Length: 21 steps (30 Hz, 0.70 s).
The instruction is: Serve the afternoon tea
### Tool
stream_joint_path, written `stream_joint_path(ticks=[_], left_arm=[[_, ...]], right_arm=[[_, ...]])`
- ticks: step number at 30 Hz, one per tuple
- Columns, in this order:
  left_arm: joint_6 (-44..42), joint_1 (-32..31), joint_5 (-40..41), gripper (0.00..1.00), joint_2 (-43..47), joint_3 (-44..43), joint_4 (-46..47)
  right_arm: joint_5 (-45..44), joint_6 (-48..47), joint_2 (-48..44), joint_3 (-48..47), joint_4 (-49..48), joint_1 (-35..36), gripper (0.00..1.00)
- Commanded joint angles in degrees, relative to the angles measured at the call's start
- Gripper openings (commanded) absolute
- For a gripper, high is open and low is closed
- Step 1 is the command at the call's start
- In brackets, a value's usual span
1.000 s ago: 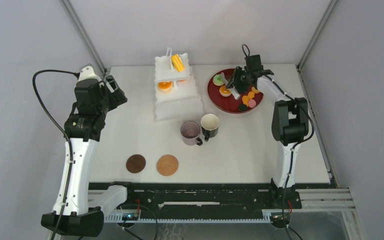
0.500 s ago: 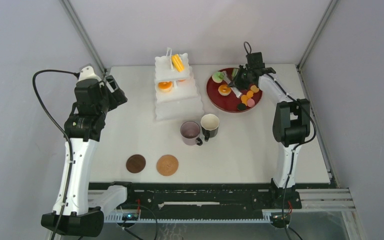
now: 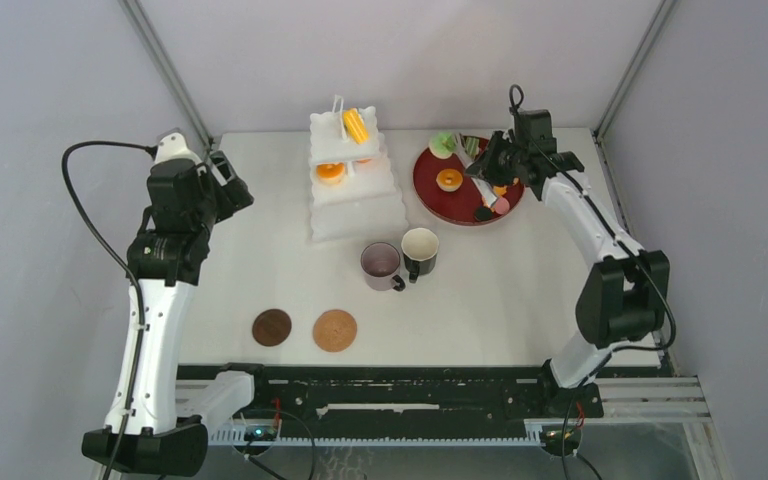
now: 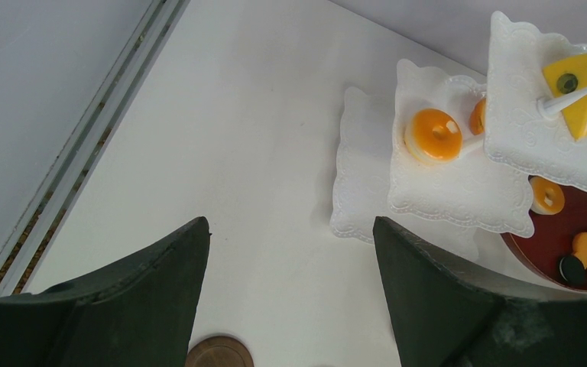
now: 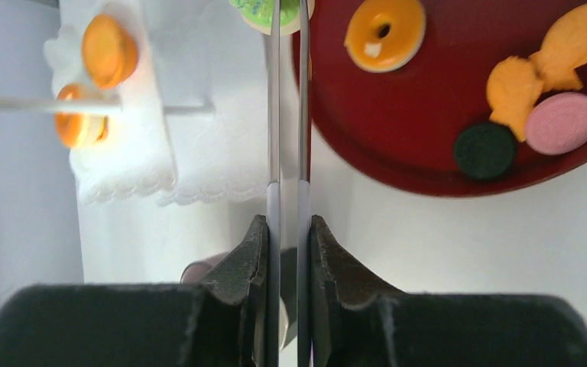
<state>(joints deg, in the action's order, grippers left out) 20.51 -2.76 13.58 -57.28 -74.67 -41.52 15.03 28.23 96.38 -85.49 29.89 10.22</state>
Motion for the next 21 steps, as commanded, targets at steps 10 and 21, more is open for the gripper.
stream_joint_path(ticks=[10, 21], left_arm=[[0.73, -0.18, 2.37, 0.83, 5.22, 0.77, 1.94], [0.53, -0.21, 2.13, 0.83, 6.91, 1.45, 1.10]], right_arm=[[0.68, -1.72, -12.24, 3.64, -3.97, 11.29, 0.00], [1.22, -1.46, -6.50, -0.61, -4.06, 17.30, 0.00]])
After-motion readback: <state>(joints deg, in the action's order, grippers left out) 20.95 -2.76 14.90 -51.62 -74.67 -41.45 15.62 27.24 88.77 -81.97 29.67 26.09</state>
